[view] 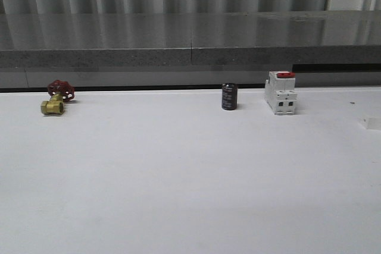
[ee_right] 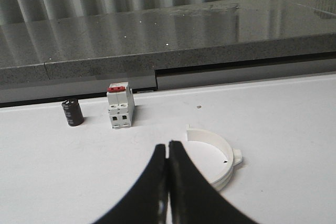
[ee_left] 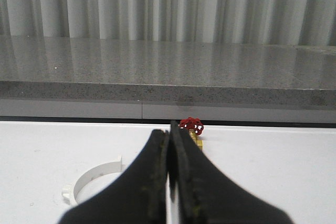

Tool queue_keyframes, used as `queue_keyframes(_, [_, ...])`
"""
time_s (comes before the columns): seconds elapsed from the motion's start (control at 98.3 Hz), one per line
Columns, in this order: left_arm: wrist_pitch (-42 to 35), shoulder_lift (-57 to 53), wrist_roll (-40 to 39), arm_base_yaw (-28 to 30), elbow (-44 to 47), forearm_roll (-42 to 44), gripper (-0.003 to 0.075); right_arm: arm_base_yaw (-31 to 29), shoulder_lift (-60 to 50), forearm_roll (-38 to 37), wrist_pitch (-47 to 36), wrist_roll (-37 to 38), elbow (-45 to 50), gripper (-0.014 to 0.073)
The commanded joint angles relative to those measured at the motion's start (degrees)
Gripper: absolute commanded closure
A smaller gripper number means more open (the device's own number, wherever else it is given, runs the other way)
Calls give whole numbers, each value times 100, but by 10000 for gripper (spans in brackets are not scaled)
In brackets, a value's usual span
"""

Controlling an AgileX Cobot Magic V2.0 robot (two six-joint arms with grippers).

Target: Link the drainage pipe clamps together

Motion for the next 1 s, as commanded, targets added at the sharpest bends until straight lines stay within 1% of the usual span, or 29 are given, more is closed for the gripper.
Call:
queue_keyframes(0.0, [-506, -183, -52, 17, 274, -12, 741, -36, -78, -13, -473, -81, -112, 661])
queue_keyframes(0.336, [-654, -183, -52, 17, 174, -12, 741, -36, -78, -13, -473, -81, -112, 661])
queue_keyframes(0.417, [-424, -133, -52, 17, -70, -115, 741, -36, -78, -13, -473, -81, -112, 661])
queue_keyframes(0.509, [-20, 107, -52, 17, -517, -248, 741, -36, -78, -13, -473, -81, -112, 661])
queue_keyframes(0.631, [619, 715, -52, 17, -1246, -263, 741, -36, -78, -13, -473, -81, -112, 661])
queue_keyframes(0.824, [2388, 2249, -52, 17, -2694, -252, 741, -36, -78, -13, -473, -81, -112, 661])
queue_keyframes(0.895, [2900, 2877, -52, 17, -3212, -252, 741, -36, -78, -13, -473, -81, -112, 661])
queue_keyframes(0.987, [3236, 3608, -52, 17, -3743, -252, 741, -36, -78, -13, -473, -81, -112, 661])
